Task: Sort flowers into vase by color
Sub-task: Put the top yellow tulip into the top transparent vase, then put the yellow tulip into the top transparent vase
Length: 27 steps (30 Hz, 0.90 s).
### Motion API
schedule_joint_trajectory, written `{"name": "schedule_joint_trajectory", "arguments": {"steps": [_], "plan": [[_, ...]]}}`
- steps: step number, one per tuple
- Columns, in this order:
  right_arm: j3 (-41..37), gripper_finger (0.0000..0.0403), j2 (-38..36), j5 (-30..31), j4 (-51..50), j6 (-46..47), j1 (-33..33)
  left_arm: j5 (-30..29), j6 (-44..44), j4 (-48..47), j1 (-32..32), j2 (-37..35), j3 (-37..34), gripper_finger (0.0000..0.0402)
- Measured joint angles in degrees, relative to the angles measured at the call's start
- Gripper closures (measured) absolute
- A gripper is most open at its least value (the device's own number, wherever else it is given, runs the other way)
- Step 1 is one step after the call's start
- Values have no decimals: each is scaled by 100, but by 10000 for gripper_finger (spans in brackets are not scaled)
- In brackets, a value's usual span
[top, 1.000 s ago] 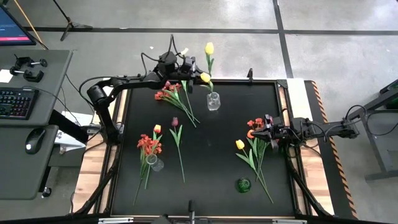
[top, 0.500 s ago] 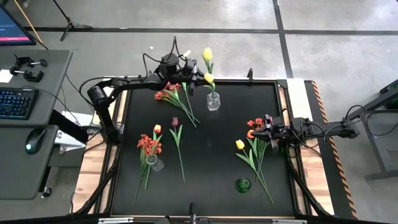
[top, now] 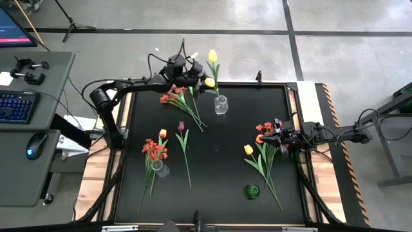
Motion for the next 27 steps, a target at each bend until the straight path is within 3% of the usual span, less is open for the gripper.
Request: {"name": "schedule_joint_trajectory", "arguments": {"steps": [5, 11, 17, 27], "plan": [[1, 402, -1, -1, 0, 0, 0, 429, -8, -288, -11, -2, 0, 194], [-1, 402, 1, 0, 1, 1, 1, 513, 152, -663, -35, -97, -2, 190], [-1, 402, -2, 0, -1, -1, 1, 312, 884, -1488, 286, -521, -2, 190], [-1, 402, -2, 0, 0, 0, 1, -24, 1215, -1938, 844, -972, -2, 190]]}}
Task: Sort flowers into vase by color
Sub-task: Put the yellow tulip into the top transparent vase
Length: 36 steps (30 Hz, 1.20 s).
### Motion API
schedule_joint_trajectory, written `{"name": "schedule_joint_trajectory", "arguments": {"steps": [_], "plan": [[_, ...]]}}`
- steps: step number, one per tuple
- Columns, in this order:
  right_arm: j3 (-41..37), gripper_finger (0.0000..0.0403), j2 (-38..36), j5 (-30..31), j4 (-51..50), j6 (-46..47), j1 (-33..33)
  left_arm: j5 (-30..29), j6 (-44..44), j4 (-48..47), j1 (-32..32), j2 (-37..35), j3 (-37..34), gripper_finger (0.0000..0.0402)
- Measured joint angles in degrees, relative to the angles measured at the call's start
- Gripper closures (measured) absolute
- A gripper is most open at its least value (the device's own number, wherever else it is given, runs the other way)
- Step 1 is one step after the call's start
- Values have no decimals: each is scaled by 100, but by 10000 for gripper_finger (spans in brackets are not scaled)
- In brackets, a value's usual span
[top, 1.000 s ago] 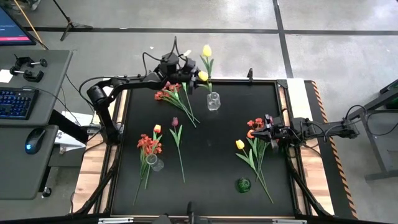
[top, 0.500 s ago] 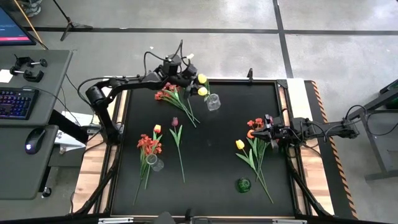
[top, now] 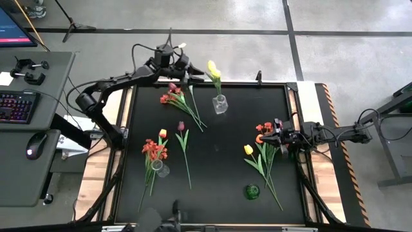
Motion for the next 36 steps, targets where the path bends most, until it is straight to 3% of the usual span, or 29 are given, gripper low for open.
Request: {"name": "schedule_joint_trajectory", "arguments": {"steps": [7, 12, 15, 20, 27, 29, 32, 36], "plan": [[1, 402, 0, -1, 1, 1, 0, -795, 253, -1249, 371, -571, 0, 190], [-1, 402, 0, 1, 0, -1, -1, -872, -156, -1755, 152, -1154, -101, 190], [1, 402, 0, -1, 0, 0, -2, -1060, -540, -1771, -256, -1600, -372, 190], [-1, 402, 0, 0, 1, 0, -1, -1948, -761, -1612, -1250, -2463, -1140, 190], [0, 402, 1, 183, 79, -133, 0, -3919, -2529, -309, -2723, -3557, -2550, 190], [-3, 402, 2, 410, 524, 210, -1, -4565, -2933, -9, -3106, -3756, -2782, 190], [-3, 402, 23, 1134, 1842, 1548, 0, -5459, -3053, 143, -3563, -3900, -2848, 190], [-1, 402, 73, 2102, 3267, 3348, -2, -6038, -2677, 358, -3835, -3965, -2819, 190]]}}
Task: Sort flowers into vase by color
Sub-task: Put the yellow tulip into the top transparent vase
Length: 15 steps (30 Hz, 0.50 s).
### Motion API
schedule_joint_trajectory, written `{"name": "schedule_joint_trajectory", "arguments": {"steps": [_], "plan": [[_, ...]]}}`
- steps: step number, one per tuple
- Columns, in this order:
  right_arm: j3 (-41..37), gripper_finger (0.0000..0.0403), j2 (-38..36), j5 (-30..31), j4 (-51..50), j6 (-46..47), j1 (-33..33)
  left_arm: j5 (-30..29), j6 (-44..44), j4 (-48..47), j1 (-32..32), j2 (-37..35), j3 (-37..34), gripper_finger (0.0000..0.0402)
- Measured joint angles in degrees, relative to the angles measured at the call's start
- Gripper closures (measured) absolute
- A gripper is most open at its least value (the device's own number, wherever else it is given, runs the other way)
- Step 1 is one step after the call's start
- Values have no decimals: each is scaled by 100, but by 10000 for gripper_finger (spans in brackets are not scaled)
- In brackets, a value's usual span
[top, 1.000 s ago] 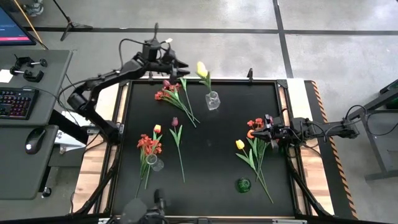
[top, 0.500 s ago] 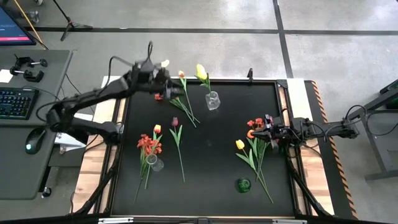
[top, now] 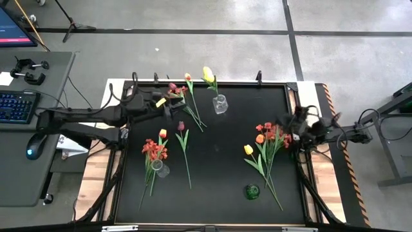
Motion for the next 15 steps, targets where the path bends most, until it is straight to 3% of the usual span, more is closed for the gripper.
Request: {"name": "schedule_joint_trajectory", "arguments": {"steps": [3, 5, 10, 12, 15], "plan": [[1, 402, 64, 663, 144, 238, 0, -63, 123, 30, -16, -3, 54, 190], [-2, 402, 271, 650, 540, 262, 1, -68, 219, 79, 13, -4, 55, 190], [829, 402, 1752, -568, 1337, 108, 56, -66, 419, 75, 144, -3, 56, 190], [1486, 402, 2554, -1163, 977, -93, 134, 38, 418, 72, 216, -3, 56, 190], [2555, 402, 3681, -2158, -509, -332, 242, 450, 438, 66, 315, -10, 56, 190]]}}
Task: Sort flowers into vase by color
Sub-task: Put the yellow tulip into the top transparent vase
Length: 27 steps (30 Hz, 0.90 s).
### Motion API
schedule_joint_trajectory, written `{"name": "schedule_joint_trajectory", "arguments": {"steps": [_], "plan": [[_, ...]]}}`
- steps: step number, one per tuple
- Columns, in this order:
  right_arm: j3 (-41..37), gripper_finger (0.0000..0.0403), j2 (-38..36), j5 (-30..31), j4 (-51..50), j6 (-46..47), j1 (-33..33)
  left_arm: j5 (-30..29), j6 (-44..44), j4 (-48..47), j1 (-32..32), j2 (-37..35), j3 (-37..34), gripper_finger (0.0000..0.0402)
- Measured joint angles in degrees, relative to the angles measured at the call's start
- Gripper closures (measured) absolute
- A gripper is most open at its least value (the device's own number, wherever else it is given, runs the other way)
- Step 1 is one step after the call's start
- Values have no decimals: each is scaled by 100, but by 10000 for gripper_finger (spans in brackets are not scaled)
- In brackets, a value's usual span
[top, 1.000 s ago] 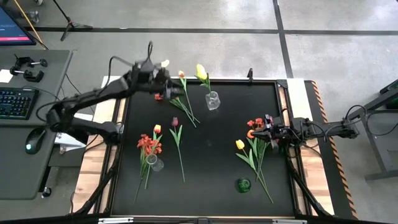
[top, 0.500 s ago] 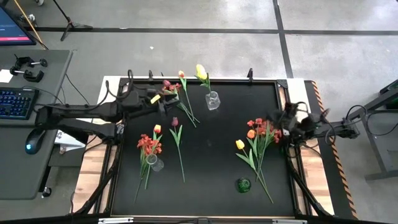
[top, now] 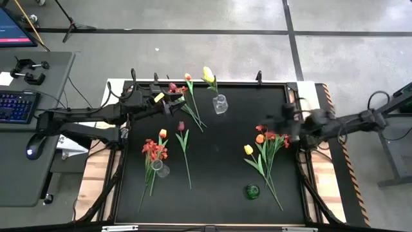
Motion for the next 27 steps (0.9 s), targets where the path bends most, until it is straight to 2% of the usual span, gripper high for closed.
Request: {"name": "schedule_joint_trajectory", "arguments": {"steps": [3, 7, 11, 14, 18, 24, 27], "plan": [[1005, 402, 970, -634, -1882, 140, 33, 354, 91, -88, 60, -31, 0, 190], [2183, 402, 2034, -1189, -4511, 94, -1, 610, 135, -396, 117, -81, 0, 190], [2941, 402, 2928, -1362, -7129, 112, 15, 722, 306, -807, 184, -203, 7, 190], [3128, 402, 3387, -1309, -8323, 418, 29, 726, 430, -1076, 229, -335, 7, 190], [2899, 377, 3640, -1296, -8510, 488, 29, 724, 434, -1301, 271, -546, 7, 190], [2119, 279, 3675, -1302, -7467, 790, -16, 725, 457, -1599, 271, -903, 7, 190], [1796, 244, 3675, -1298, -6959, 1107, -54, 700, 482, -1680, 271, -1042, 7, 190]]}}
